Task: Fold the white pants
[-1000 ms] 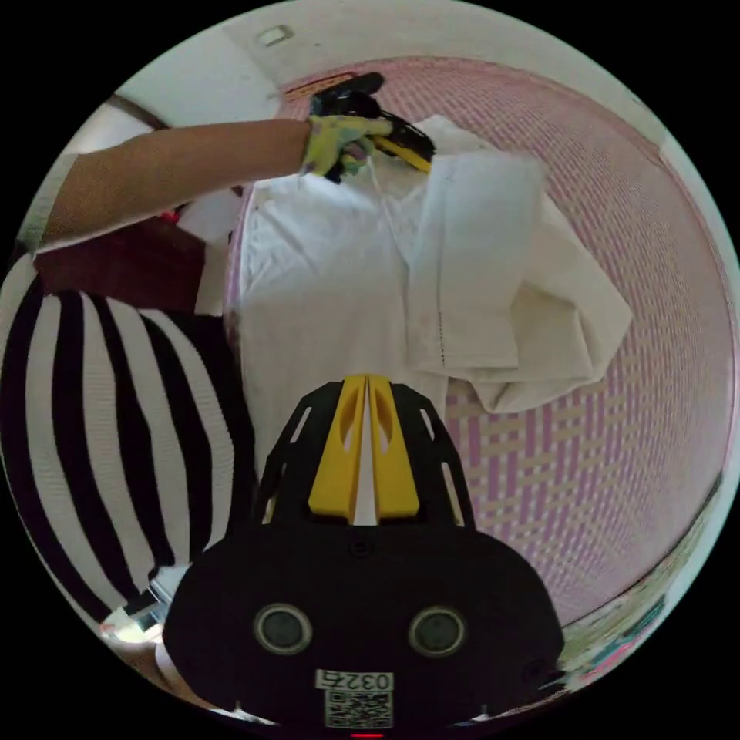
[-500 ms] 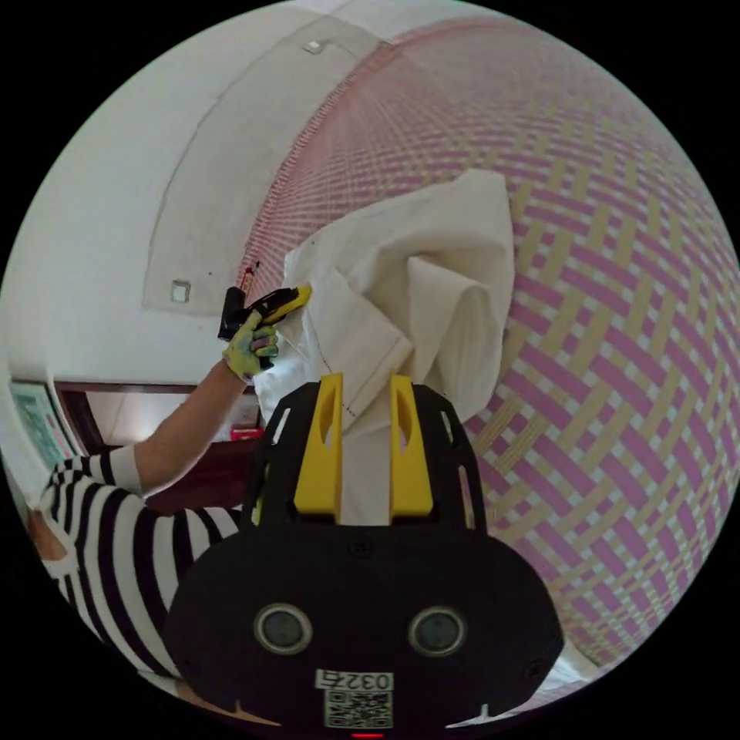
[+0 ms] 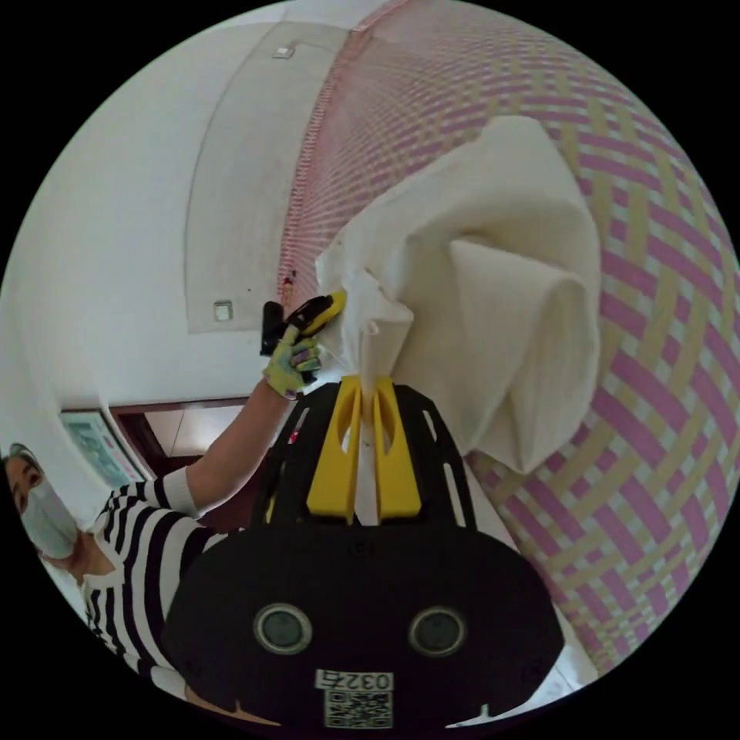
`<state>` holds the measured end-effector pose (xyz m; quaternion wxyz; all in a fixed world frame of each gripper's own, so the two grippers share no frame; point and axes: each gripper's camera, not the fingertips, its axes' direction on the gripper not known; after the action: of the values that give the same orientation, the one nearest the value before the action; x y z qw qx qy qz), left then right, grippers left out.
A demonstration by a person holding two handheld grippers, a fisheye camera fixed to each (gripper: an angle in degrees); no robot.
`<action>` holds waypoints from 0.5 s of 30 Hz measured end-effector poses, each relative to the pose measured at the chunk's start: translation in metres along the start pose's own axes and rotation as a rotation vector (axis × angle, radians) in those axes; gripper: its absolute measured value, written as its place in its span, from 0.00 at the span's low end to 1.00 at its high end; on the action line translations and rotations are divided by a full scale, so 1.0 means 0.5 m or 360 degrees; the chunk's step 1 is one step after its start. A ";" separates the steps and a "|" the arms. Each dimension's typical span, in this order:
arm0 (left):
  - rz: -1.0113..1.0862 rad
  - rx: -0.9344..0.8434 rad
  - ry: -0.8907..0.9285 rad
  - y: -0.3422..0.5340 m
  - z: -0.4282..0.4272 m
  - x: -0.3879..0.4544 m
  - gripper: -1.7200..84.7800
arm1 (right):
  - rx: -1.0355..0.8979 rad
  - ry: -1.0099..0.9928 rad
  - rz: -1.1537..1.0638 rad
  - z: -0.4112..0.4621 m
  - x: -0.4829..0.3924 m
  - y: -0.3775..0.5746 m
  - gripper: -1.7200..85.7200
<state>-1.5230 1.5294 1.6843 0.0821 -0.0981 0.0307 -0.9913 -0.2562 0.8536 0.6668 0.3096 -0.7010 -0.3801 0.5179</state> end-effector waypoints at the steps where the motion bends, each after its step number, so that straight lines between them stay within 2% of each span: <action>1: -0.0006 -0.0031 -0.0008 -0.005 0.000 0.003 0.01 | 0.0038 0.0004 -0.0080 -0.020 -0.032 -0.009 0.02; 3: -0.0035 -0.0079 -0.0038 -0.012 -0.004 0.009 0.01 | 0.0209 -0.0014 -0.0200 -0.088 -0.086 -0.012 0.02; 7: 0.0101 -0.0020 0.0117 -0.014 -0.026 0.054 0.01 | 0.0824 -0.0235 -0.0339 -0.345 -0.158 0.051 0.01; 12: 0.0185 0.0024 0.0099 -0.023 -0.040 0.099 0.01 | 0.1574 -0.0135 -0.0248 -0.621 -0.151 0.254 0.01; 15: 0.0233 -0.0036 0.0024 -0.028 -0.022 0.116 0.01 | 0.1902 0.0164 0.0013 -0.724 -0.082 0.395 0.01</action>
<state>-1.5832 1.5337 1.6857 0.1530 -0.0892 0.0495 -0.9830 0.1263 0.7016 0.6220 0.6661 -0.4311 -0.0049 0.6086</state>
